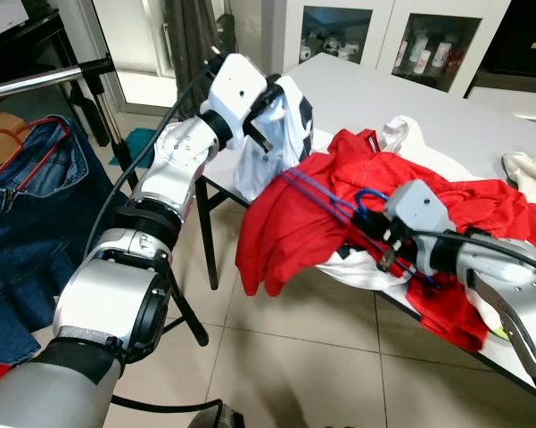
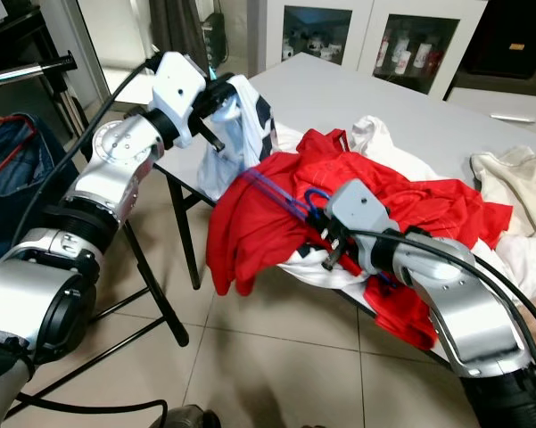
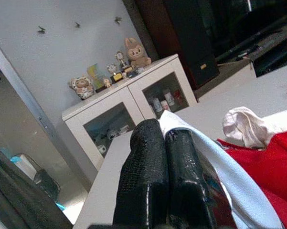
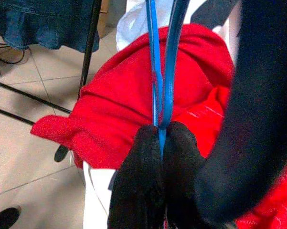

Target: Hang hanger

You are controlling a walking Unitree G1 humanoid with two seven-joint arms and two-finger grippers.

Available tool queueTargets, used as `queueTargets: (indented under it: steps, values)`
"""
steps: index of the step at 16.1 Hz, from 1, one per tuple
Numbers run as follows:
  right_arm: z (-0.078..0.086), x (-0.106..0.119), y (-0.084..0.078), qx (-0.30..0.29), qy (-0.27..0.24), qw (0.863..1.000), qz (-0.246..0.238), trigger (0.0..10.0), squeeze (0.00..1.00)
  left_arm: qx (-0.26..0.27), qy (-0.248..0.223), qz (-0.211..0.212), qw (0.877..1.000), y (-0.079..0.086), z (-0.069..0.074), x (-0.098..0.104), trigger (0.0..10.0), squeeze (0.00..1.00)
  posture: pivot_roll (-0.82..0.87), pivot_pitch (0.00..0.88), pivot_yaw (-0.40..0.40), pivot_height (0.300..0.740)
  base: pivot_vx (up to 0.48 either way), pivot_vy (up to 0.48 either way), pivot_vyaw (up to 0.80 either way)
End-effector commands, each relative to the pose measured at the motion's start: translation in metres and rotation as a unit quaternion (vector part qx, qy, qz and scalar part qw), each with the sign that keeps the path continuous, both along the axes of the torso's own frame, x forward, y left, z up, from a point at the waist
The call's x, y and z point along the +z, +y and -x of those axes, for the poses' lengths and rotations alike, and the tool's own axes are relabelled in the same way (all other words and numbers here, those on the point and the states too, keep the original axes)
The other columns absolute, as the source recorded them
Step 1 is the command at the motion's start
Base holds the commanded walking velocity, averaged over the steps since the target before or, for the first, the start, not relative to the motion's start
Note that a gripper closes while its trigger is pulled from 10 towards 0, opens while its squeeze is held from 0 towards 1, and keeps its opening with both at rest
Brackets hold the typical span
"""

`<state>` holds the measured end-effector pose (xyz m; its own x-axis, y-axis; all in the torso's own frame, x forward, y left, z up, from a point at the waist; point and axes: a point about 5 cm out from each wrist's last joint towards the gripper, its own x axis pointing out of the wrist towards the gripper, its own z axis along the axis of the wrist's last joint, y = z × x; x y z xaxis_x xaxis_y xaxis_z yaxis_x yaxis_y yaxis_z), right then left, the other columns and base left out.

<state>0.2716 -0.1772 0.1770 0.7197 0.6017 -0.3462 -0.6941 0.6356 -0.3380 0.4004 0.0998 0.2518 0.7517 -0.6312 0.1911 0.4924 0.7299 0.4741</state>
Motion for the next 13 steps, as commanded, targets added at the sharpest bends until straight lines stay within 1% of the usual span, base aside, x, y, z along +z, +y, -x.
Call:
queueTargets:
  steps: [1,2,4,6,7,8,10,11,12,13]
  values:
    - [-0.001,-0.001,-0.009,-0.019,0.002,1.000,0.012,10.0,0.00,0.011,-0.020,0.030,0.999,0.004,-0.003,0.020,10.0,0.00,0.02,0.000,0.047,0.740,0.000,0.000,0.00]
    - [-0.005,-0.001,-0.017,-0.053,0.004,0.999,0.011,10.0,0.00,0.015,-0.018,0.046,0.999,0.007,-0.004,0.023,10.0,0.00,0.01,0.000,0.048,0.740,0.000,0.000,0.00]
    - [-0.008,-0.002,-0.021,-0.076,0.006,0.997,0.011,10.0,0.00,0.021,-0.016,0.050,0.998,0.009,-0.005,0.023,10.0,0.00,0.01,0.000,0.048,0.740,0.000,0.000,0.00]
    - [-0.014,-0.002,-0.027,-0.107,0.003,0.994,0.012,10.0,0.00,0.029,-0.008,0.053,0.998,0.012,-0.005,0.018,10.0,0.00,0.01,0.000,0.049,0.740,0.000,0.000,0.00]
    - [-0.016,-0.001,-0.030,-0.117,0.000,0.993,0.011,10.0,0.00,0.034,0.002,0.063,0.997,0.013,-0.005,0.012,10.0,0.00,0.01,0.000,0.049,0.740,0.000,0.000,0.00]
    - [-0.018,0.000,-0.030,-0.125,-0.004,0.992,0.008,10.0,0.00,0.037,0.014,0.079,0.996,0.014,-0.005,0.007,10.0,0.00,0.01,0.000,0.049,0.740,0.000,0.000,0.00]
    - [-0.025,0.002,-0.026,-0.144,-0.024,0.989,-0.008,10.0,0.00,0.045,0.041,0.119,0.991,0.015,-0.003,-0.007,10.0,0.00,0.02,0.000,0.039,0.740,0.000,0.000,0.00]
    - [-0.026,0.004,-0.023,-0.145,-0.031,0.989,-0.014,10.0,0.00,0.047,0.045,0.125,0.990,0.015,-0.003,-0.009,10.0,0.00,0.03,0.000,0.038,0.740,0.000,0.000,0.00]
    - [-0.028,0.003,-0.017,-0.149,-0.035,0.988,-0.025,10.0,0.00,0.058,0.053,0.141,0.987,0.016,-0.002,-0.013,10.0,0.00,0.04,0.000,0.032,0.740,0.000,0.000,0.00]
    - [-0.027,-0.002,-0.015,-0.143,-0.025,0.989,-0.017,10.0,0.00,0.070,0.055,0.148,0.985,0.019,-0.002,-0.015,10.0,0.00,0.04,0.000,0.032,0.740,0.000,0.000,0.00]
